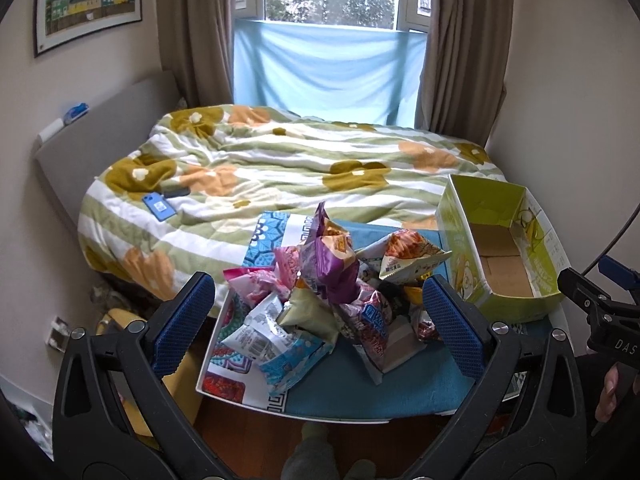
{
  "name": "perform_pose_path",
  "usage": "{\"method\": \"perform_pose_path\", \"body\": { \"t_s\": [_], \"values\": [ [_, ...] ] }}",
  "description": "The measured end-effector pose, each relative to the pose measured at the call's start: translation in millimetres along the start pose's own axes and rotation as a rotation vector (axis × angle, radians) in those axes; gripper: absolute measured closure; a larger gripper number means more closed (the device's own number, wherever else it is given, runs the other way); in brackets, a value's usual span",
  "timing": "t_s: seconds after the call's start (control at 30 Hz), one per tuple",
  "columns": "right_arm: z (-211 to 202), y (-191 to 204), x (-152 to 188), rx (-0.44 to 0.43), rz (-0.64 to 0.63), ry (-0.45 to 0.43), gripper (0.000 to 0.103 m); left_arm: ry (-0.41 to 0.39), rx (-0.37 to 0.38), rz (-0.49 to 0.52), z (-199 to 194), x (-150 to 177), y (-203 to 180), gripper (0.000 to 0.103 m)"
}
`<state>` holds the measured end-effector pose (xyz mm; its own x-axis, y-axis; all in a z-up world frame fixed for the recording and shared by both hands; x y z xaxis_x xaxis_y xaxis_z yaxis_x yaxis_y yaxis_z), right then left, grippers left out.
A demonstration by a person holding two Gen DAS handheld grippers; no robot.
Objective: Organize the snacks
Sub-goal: 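Grasp the purple pork-flavour bag with the left tool while the right tool grasps the orange cheese-stick bag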
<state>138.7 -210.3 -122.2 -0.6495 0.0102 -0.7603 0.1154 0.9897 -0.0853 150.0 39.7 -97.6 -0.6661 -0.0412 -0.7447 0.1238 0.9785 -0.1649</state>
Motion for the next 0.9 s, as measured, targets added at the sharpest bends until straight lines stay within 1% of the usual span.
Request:
{"method": "perform_pose_path", "body": {
  "t_s": [0.07, 0.23, 0.4, 0.53, 0.67, 0.8, 0.87, 0.9],
  "values": [
    [13.8, 10.0, -2.8, -0.021, -0.003, 0.018, 0.0, 0.028, 0.028, 0.005, 23.3, -3.4, 6.4, 0.001],
    [54.8, 34.2, -13.8, -0.039, 0.026, 0.082, 0.0, 0.126, 0.093, -0.007, 89.8, -3.7, 25.2, 0.001],
    [104.6, 62.3, -19.2, -0.04, 0.042, 0.174, 0.0, 0.24, 0.147, -0.006, 154.0, 5.6, 38.1, 0.001],
    [144.6, 79.1, -22.7, -0.036, 0.063, 0.243, 0.0, 0.319, 0.182, 0.009, 198.3, 15.4, 44.4, 0.001],
    [181.1, 95.1, -19.0, -0.031, 0.058, 0.322, 0.0, 0.389, 0.205, 0.024, 228.2, 25.8, 48.5, 0.001],
    [210.4, 111.6, -6.2, -0.03, 0.029, 0.411, 0.0, 0.423, 0.24, 0.039, 242.5, 31.0, 48.4, 0.001],
    [221.7, 114.8, -1.0, -0.022, 0.003, 0.44, 0.0, 0.436, 0.263, 0.046, 245.2, 33.2, 45.0, 0.004],
    [227.1, 116.2, 1.0, -0.021, -0.014, 0.454, 0.0, 0.445, 0.273, 0.052, 246.4, 33.2, 42.7, 0.008]
  ]
}}
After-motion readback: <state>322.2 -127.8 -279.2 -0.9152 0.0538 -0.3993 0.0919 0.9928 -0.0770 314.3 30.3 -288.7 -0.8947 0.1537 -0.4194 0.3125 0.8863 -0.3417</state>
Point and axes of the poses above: each gripper's, at about its wrist camera, not at the fingertips, and z roughly the way its jaws point, y to its left, x to its underside, the point moved 10 cm from there along z, roughly the way its jaws point, and after that the axes turned 12 degrees about x, right-handed, at the moved point
